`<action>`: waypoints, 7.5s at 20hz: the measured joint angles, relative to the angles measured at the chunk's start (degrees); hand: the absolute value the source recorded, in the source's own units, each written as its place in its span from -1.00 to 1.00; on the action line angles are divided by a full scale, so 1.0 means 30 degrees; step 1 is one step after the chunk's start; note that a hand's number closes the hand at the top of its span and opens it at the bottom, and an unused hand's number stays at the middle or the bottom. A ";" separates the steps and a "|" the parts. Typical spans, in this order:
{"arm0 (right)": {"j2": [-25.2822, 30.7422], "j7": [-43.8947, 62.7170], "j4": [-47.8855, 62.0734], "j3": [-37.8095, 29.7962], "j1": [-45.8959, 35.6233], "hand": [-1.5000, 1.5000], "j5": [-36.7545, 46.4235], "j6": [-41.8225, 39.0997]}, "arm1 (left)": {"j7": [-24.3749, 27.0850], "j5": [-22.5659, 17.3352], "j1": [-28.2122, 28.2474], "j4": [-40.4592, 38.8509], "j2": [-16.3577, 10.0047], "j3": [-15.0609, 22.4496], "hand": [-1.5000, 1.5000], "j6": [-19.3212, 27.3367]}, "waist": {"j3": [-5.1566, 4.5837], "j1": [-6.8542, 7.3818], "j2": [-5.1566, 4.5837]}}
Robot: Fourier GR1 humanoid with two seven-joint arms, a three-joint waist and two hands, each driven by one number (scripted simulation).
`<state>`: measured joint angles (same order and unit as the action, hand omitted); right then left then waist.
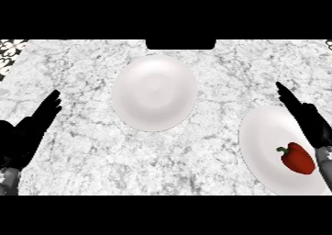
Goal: Pick the bell pepper from the plate and place it in the plate
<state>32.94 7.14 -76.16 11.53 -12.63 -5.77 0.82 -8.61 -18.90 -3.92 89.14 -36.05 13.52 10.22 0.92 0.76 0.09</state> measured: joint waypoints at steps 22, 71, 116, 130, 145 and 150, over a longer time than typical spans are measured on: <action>0.1705 -1.7108 -0.6011 0.4112 0.5693 -1.00 0.1421 -0.5133 | 0.2487 0.0257 -0.3213 0.0642 0.1391 -0.1820 0.00 -0.0165 | -0.0282 -0.0579 0.0011; 0.4089 -0.7047 -0.3954 0.2476 0.1614 -1.00 1.9054 -0.9192 | 0.0728 0.3125 -0.3906 0.0982 0.4281 -0.4065 0.00 -0.2560 | -0.0300 -0.0186 -0.0044; -0.1163 -1.9680 1.3158 -0.3339 -1.6363 1.00 1.4548 -0.6813 | 0.0965 0.4387 -0.6370 0.0032 0.6345 -0.3374 0.00 -0.3860 | -0.0242 0.2645 -0.1033; -0.5188 -1.8901 1.6229 -0.1182 -1.9769 1.00 1.2908 -0.7635 | 0.0913 0.4379 -0.5887 -0.0258 0.6051 -0.4066 0.00 -0.3779 | -0.0301 0.1563 -0.0563; -1.0472 -1.9224 1.9734 0.1229 -2.0979 1.00 1.4622 -0.5046 | 0.0676 0.4161 -0.5299 0.0170 0.5690 -0.4906 0.00 -0.4129 | -0.0316 0.0963 -0.0393; -1.0831 -1.8190 2.0282 0.1974 -2.0399 -1.00 1.3645 -0.5361 | 0.0660 0.4681 -0.5688 0.0017 0.6297 -0.4287 0.00 -0.3889 | -0.0322 0.1405 -0.0455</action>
<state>0.45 -47.43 -15.32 17.45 -73.83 35.16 -15.26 -6.63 -4.86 -20.99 89.20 -17.16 0.65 -1.45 -0.05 4.97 -1.27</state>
